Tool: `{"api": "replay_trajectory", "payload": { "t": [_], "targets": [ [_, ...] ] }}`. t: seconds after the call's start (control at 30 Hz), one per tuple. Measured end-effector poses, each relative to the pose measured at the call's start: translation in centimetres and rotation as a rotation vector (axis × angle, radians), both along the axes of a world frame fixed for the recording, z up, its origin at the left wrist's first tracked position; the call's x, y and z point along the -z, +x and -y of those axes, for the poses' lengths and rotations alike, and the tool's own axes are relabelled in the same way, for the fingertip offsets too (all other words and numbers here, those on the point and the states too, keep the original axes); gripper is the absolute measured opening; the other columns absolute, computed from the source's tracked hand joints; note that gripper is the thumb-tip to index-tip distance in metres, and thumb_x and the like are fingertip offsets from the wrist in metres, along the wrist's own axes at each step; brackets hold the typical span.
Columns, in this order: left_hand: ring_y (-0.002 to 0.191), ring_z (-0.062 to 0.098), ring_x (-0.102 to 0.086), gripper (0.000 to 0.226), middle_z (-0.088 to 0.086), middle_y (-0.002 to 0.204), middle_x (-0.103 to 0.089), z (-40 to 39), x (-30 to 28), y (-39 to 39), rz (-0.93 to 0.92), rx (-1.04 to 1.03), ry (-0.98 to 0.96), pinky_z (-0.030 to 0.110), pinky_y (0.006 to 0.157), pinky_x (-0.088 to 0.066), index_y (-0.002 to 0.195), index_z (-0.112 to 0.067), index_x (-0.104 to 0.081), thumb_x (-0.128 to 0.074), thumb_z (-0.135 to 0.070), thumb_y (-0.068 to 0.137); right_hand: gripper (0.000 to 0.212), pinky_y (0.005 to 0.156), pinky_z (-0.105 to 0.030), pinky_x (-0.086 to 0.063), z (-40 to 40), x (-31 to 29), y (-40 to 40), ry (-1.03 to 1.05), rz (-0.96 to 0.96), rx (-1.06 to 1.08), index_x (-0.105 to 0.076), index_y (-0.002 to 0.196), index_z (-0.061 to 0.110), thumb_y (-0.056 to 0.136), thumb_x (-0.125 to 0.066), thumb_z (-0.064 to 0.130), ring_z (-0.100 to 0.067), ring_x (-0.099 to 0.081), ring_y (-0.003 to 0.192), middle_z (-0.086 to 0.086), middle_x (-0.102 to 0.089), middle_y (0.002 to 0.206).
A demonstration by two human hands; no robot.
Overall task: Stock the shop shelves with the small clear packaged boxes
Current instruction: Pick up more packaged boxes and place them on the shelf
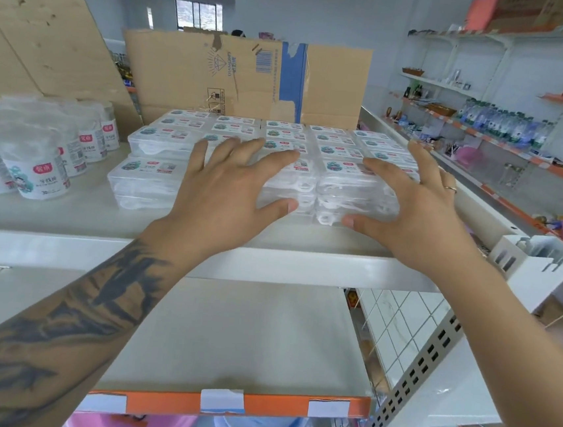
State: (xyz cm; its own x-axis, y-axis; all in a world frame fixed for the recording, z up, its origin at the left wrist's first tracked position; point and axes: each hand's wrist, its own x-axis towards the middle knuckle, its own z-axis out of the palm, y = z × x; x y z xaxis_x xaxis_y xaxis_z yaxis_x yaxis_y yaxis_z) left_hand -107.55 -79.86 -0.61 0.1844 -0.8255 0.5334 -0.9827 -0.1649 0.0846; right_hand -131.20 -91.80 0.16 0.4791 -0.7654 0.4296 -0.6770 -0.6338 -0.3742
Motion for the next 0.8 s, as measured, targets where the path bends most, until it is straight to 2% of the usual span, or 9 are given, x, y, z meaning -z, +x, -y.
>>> {"api": "replay_trajectory", "payload": {
  "t": [0.07,0.23,0.3,0.37,0.43,0.5,0.57,0.63,0.8],
  "targets": [
    [0.154,0.026,-0.019,0.068,-0.003,0.166,-0.029,0.1,0.0,0.1,-0.007,0.001,0.032,0.054,0.125,-0.004,0.155,-0.055,-0.024,-0.039,-0.077,0.093,0.084,0.117,-0.054,-0.028,0.1,0.0,0.0,0.005,0.004,0.002,-0.041,0.145,0.056,0.071,-0.081,0.062,-0.029,-0.003,0.153,0.012,-0.003,0.167],
    [0.156,0.025,-0.016,0.073,-0.003,0.168,-0.026,-0.7,-0.4,0.0,-0.043,0.024,0.017,0.056,0.125,-0.001,0.156,-0.054,-0.022,-0.041,-0.08,0.09,0.083,0.118,-0.053,-0.028,0.0,0.1,0.0,0.003,0.025,-0.006,-0.044,0.143,0.055,0.07,-0.082,0.061,-0.028,-0.004,0.153,0.014,0.0,0.167],
    [0.155,0.024,-0.021,0.078,-0.004,0.165,-0.031,-2.0,-0.7,0.8,-0.088,-0.037,-0.085,0.06,0.124,-0.007,0.155,-0.051,-0.027,-0.038,-0.087,0.086,0.083,0.118,-0.053,-0.027,-0.1,0.1,0.0,0.006,0.034,0.001,-0.045,0.143,0.055,0.069,-0.083,0.062,-0.027,-0.002,0.153,0.015,0.002,0.167],
    [0.152,0.026,-0.026,0.082,-0.003,0.161,-0.036,-3.9,-0.5,2.3,-0.107,-0.183,-0.176,0.065,0.121,-0.016,0.152,-0.049,-0.033,-0.036,-0.091,0.081,0.086,0.117,-0.055,-0.027,-0.2,0.0,0.0,0.009,0.035,0.023,-0.043,0.144,0.056,0.068,-0.083,0.064,-0.026,0.0,0.153,0.015,0.005,0.167],
    [0.151,0.032,-0.027,0.091,-0.001,0.163,-0.033,-5.5,0.0,4.2,-0.175,-0.307,-0.148,0.066,0.118,-0.022,0.15,-0.049,-0.033,-0.037,-0.096,0.073,0.091,0.116,-0.057,-0.028,-0.2,0.0,0.1,0.021,0.031,0.041,-0.039,0.146,0.056,0.067,-0.083,0.065,-0.027,0.001,0.153,0.015,0.007,0.166],
    [0.152,0.032,-0.025,0.103,-0.003,0.166,-0.027,-6.4,0.5,5.8,-0.255,-0.329,-0.066,0.061,0.118,-0.029,0.151,-0.05,-0.029,-0.04,-0.102,0.063,0.094,0.116,-0.058,-0.029,-0.1,-0.1,0.1,0.039,0.038,0.049,-0.037,0.147,0.057,0.065,-0.084,0.065,-0.027,0.002,0.153,0.016,0.008,0.166],
    [0.154,0.024,-0.023,0.11,-0.006,0.167,-0.026,-6.3,0.7,6.6,-0.303,-0.26,-0.025,0.052,0.122,-0.028,0.153,-0.046,-0.03,-0.044,-0.103,0.06,0.093,0.116,-0.057,-0.028,-0.1,-0.1,0.1,0.06,0.046,0.048,-0.04,0.145,0.058,0.064,-0.085,0.064,-0.027,0.002,0.153,0.016,0.007,0.166],
    [0.153,0.017,-0.023,0.108,-0.006,0.166,-0.029,-6.1,0.5,6.7,-0.327,-0.197,-0.041,0.046,0.124,-0.024,0.152,-0.042,-0.037,-0.054,-0.098,0.062,0.087,0.118,-0.055,-0.025,0.0,-0.1,0.2,0.071,0.057,0.041,-0.045,0.141,0.058,0.063,-0.086,0.063,-0.026,0.002,0.153,0.017,0.005,0.166],
    [0.152,0.016,-0.025,0.093,-0.001,0.164,-0.033,-6.0,0.3,6.5,-0.334,-0.196,-0.077,0.038,0.122,-0.023,0.146,-0.036,-0.051,-0.068,-0.082,0.066,0.083,0.119,-0.055,-0.023,0.1,-0.1,0.3,0.065,0.048,0.03,-0.048,0.139,0.057,0.064,-0.085,0.063,-0.028,-0.001,0.151,0.017,0.001,0.166]
  ]
}}
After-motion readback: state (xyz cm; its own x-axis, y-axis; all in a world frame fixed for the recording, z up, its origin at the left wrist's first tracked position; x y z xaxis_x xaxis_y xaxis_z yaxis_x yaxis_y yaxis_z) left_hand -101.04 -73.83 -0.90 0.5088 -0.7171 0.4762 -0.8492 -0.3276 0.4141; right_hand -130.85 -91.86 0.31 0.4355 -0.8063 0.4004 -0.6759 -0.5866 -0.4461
